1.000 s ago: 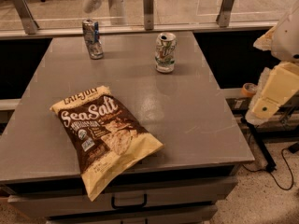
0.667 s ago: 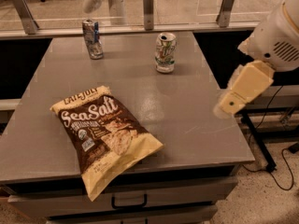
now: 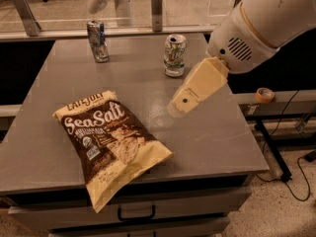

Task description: Move brown chip bag near redbull can

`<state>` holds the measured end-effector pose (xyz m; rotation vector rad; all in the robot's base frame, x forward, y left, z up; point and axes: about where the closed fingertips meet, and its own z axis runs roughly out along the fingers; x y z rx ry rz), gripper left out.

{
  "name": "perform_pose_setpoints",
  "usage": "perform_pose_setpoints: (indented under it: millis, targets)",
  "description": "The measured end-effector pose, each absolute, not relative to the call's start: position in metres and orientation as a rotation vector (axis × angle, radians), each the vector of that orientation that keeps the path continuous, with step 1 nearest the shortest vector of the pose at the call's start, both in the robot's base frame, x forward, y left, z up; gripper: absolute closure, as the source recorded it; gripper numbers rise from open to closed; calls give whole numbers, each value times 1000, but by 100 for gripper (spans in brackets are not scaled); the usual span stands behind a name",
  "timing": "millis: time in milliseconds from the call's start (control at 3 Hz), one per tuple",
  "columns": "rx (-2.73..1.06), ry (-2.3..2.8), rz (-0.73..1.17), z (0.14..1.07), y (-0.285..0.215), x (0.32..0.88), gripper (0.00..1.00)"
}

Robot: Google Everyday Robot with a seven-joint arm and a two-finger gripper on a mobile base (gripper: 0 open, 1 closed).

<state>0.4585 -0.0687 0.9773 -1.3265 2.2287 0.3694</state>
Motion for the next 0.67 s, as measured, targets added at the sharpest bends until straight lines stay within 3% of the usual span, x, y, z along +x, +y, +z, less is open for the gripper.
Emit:
perform_pose_setpoints:
  millis: [667]
  targets:
    - [-1303, 2225, 407, 973, -49, 454, 0]
